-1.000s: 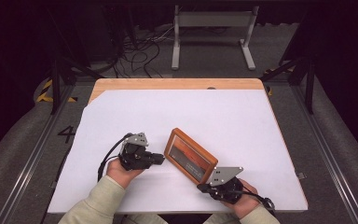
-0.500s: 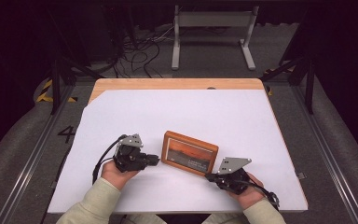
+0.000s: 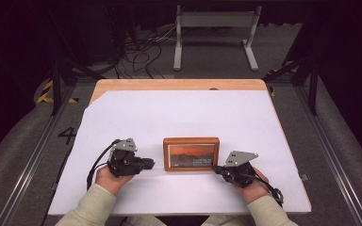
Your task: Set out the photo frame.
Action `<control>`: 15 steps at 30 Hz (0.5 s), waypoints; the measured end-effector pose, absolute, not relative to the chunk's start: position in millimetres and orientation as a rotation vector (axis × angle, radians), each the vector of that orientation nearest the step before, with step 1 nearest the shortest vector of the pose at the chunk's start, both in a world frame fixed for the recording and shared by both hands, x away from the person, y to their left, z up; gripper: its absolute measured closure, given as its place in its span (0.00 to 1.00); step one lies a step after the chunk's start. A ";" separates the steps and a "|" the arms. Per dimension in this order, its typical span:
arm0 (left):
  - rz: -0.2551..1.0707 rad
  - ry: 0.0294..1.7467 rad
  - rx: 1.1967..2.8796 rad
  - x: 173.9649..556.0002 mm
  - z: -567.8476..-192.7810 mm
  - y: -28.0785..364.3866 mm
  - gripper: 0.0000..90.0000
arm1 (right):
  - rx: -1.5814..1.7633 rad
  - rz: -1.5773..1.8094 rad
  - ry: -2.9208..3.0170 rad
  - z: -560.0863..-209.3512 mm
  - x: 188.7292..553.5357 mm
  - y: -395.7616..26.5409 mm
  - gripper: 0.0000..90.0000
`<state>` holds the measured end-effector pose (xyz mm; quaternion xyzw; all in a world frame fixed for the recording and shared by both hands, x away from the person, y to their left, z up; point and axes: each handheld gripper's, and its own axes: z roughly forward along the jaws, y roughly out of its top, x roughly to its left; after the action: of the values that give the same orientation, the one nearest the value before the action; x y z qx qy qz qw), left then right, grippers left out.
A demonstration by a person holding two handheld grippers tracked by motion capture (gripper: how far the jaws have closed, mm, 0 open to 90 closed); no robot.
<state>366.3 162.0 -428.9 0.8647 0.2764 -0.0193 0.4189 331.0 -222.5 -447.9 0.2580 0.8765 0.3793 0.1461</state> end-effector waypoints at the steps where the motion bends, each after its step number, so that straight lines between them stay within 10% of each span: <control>1: -0.045 0.693 2.169 366.5 -428.9 161.9 0.88 | 0.746 1.089 2.517 -447.8 330.9 -222.7 1.00; 15: 0.045 0.674 2.158 361.2 -421.3 166.7 0.73 | 0.748 1.208 2.401 -413.9 326.0 -245.4 0.86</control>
<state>361.2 166.7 -421.3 0.8634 0.2698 0.0181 0.4259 326.0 -245.4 -413.9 0.2640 0.8473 0.4262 0.1751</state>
